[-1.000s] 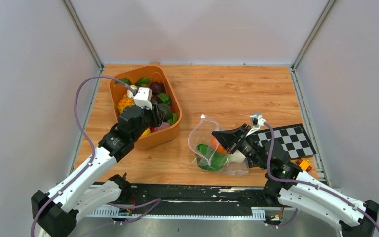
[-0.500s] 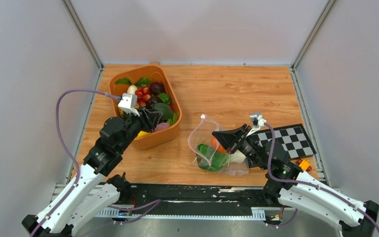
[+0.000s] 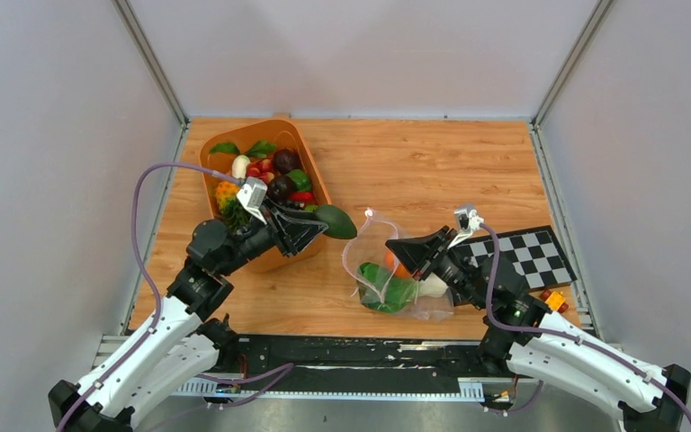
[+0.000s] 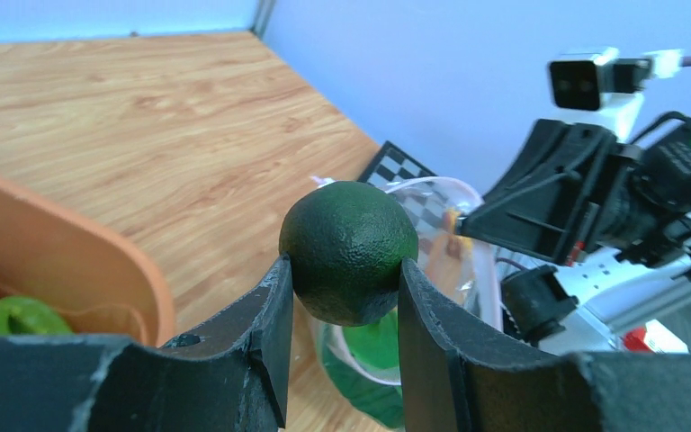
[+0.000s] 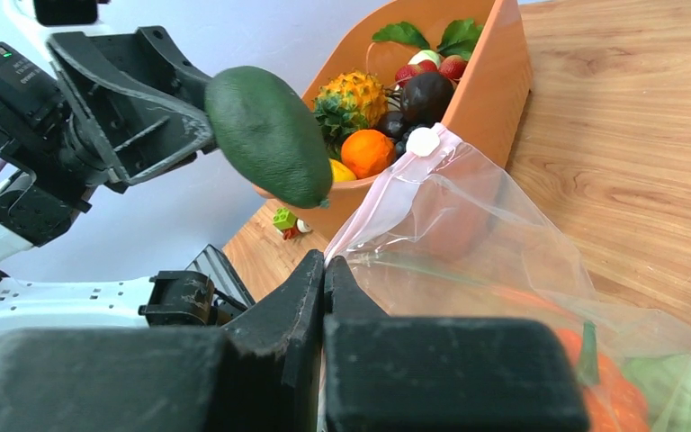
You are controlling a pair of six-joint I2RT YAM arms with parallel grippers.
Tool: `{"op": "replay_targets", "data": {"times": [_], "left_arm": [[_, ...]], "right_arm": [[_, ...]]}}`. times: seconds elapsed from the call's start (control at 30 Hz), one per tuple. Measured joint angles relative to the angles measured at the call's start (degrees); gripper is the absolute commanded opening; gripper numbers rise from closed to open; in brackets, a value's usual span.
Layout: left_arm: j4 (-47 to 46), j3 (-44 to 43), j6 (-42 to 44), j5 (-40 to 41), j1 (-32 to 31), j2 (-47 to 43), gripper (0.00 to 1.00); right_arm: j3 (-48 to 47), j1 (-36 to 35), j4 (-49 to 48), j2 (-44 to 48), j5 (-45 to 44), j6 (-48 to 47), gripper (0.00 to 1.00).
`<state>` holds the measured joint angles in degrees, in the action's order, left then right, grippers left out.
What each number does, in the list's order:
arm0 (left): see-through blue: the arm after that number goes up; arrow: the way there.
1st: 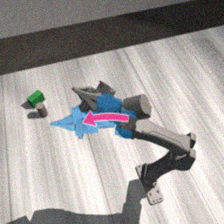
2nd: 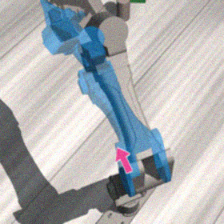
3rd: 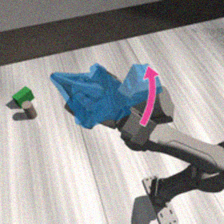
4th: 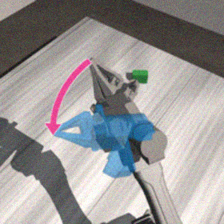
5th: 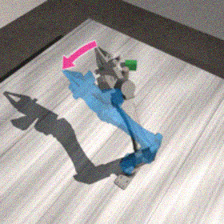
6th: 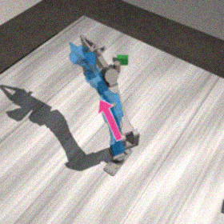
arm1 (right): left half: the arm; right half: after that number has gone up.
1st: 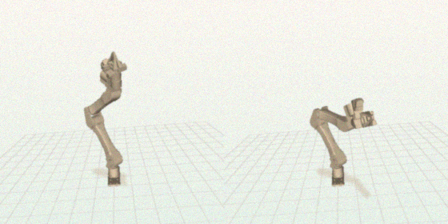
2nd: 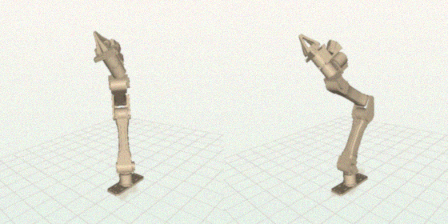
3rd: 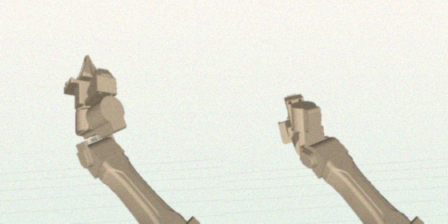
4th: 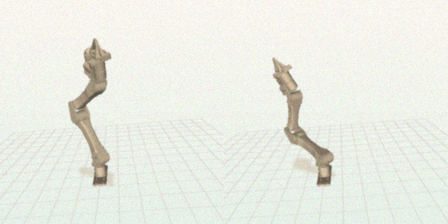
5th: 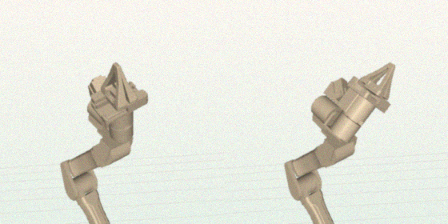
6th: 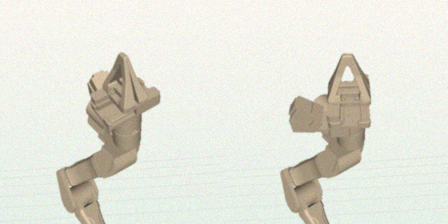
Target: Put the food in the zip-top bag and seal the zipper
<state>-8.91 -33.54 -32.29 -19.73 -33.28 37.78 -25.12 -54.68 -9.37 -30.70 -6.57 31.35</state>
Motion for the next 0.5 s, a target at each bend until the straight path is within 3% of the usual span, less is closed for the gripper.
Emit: {"op": "replay_targets", "data": {"times": [0.23, 0.5], "left_arm": [[-3.34, 0.00, 1.81, -6.36, -2.19, 0.96, 0.25], [-3.32, 0.00, 6.47, -5.86, -8.94, 5.07, 0.24]], "right_arm": [[0.00, 0.00, -0.24, -1.14, 0.04, 0.00, 0.00], [0.00, 0.00, -0.81, -1.90, 0.28, 0.02, 0.00]]}}
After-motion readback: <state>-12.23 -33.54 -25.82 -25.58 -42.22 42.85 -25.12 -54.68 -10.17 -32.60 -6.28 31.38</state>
